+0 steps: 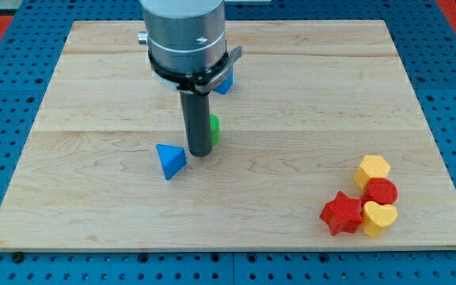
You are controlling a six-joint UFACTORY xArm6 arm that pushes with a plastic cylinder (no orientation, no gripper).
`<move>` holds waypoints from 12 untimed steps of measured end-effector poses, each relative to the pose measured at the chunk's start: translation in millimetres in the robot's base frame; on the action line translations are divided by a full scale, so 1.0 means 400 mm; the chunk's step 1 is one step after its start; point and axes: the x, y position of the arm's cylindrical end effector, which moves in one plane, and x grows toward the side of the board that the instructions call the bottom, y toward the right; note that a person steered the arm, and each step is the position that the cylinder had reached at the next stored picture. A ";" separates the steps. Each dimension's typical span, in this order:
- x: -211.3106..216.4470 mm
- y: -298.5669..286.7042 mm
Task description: Push the blue triangle to the bottom of the green star
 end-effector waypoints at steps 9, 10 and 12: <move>0.137 -0.113; 0.077 -0.227; 0.133 -0.155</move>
